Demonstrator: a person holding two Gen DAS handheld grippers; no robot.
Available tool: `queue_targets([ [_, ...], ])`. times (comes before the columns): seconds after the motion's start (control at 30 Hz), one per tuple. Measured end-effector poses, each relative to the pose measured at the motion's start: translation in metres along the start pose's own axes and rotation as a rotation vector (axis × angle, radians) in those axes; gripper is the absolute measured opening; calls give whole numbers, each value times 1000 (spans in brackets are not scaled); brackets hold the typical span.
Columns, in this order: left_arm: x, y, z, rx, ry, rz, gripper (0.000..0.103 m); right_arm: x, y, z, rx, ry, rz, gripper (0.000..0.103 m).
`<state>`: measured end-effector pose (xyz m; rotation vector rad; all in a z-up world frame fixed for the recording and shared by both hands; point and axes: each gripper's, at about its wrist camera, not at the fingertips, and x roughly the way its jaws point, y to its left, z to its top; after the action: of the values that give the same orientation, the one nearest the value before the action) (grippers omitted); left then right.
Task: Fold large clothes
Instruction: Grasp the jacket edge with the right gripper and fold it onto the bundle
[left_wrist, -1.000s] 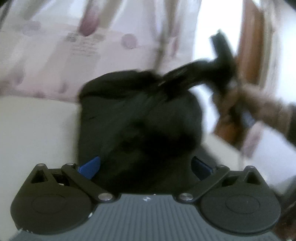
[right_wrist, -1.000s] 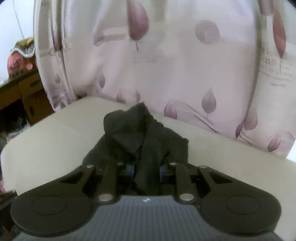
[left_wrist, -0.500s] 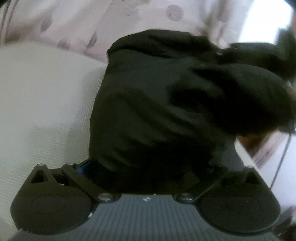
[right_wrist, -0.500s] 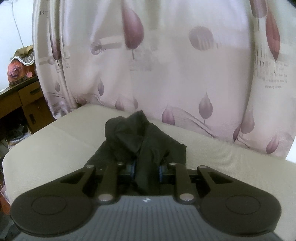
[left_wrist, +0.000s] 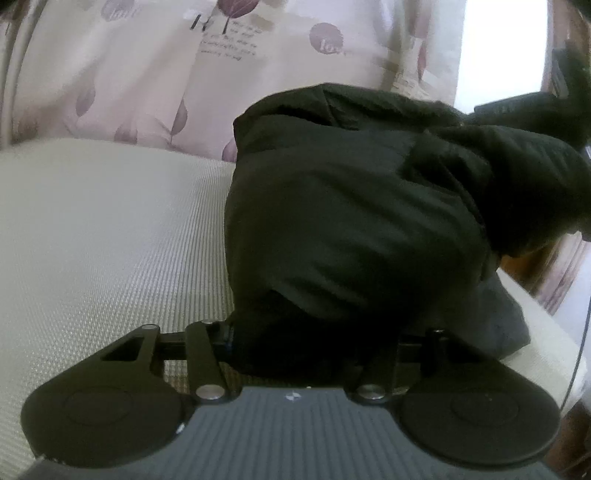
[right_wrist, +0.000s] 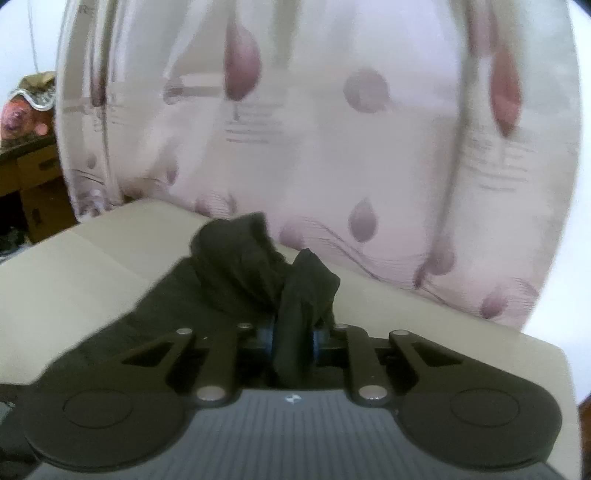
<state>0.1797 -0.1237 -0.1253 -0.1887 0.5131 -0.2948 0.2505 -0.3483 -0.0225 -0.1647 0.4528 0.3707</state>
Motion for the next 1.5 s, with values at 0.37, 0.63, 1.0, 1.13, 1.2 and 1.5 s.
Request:
queue_targets([
  [0.37, 12, -17, -7, 135, -14, 41, 51, -4, -70, -68, 201, 51, -10, 12],
  [0.63, 13, -19, -8, 164, -5, 41, 52, -32, -90, -30, 402, -138, 24, 70],
  [1.0, 14, -18, -11, 160, -2, 37, 55, 79, 10, 63, 152, 228, 119, 75],
  [1.13, 16, -15, -12, 141, 0, 33, 61, 67, 56, 61, -138, 164, 96, 13],
  [1.2, 18, -12, -12, 119, 7, 28, 64, 41, 56, 60, -178, 97, 79, 12],
  [1.5, 23, -20, -18, 146, 20, 22, 72, -40, -12, -15, -18, -2, -87, 10],
])
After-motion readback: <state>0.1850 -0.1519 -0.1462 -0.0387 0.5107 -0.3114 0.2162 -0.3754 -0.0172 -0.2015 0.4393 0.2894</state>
